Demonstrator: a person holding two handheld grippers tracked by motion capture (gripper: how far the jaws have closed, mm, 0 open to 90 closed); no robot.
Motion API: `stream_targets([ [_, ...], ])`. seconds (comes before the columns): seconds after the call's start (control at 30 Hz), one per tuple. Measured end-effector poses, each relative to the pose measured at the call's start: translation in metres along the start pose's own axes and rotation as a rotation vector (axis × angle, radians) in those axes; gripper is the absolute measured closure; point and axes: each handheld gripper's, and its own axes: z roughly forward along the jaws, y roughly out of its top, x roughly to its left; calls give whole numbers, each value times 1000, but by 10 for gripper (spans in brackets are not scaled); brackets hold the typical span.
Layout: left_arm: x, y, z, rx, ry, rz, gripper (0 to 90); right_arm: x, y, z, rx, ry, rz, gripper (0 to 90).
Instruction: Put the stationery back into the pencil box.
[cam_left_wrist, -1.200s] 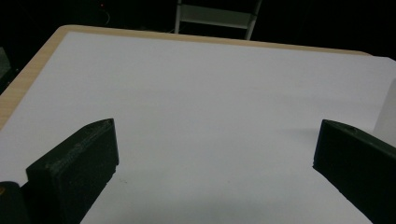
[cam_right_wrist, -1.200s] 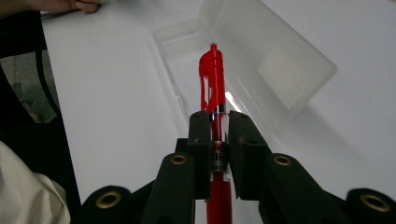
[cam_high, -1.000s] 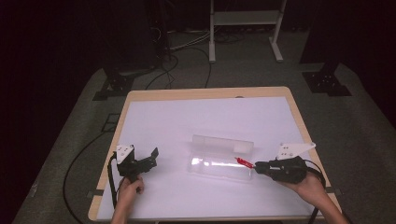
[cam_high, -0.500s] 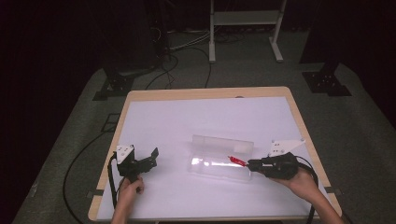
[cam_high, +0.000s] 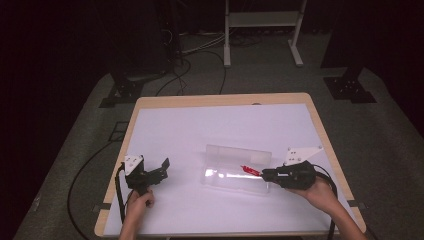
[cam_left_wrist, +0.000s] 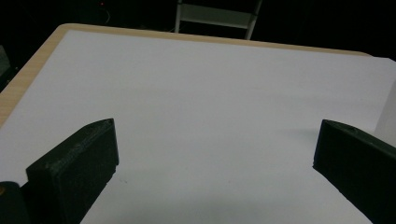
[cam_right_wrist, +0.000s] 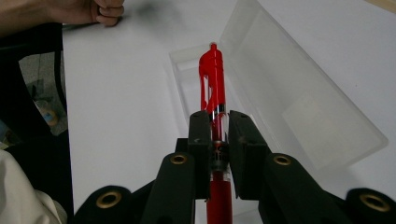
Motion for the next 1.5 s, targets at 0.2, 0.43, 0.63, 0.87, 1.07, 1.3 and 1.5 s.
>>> stream_targets([
  [0.2,-1,0,0,-3,-2,2,0,0,5,6,11,8,-13,792],
  [0.43,0,0,0,-1,-1,-1,0,-4,10,17,21,18,-19,791],
  [0.63,0,0,0,0,-1,0,0,-5,14,21,28,27,-30,791],
  [0.87,0,0,0,0,-3,3,0,-7,21,33,38,50,-41,792],
  [1.07,0,0,0,-3,-3,2,0,-10,21,42,58,60,-43,792],
  [1.3,0,0,0,-2,-5,3,0,-17,19,54,81,70,-40,791],
  [1.5,0,0,0,-3,-4,3,0,-19,18,58,85,76,-37,791],
])
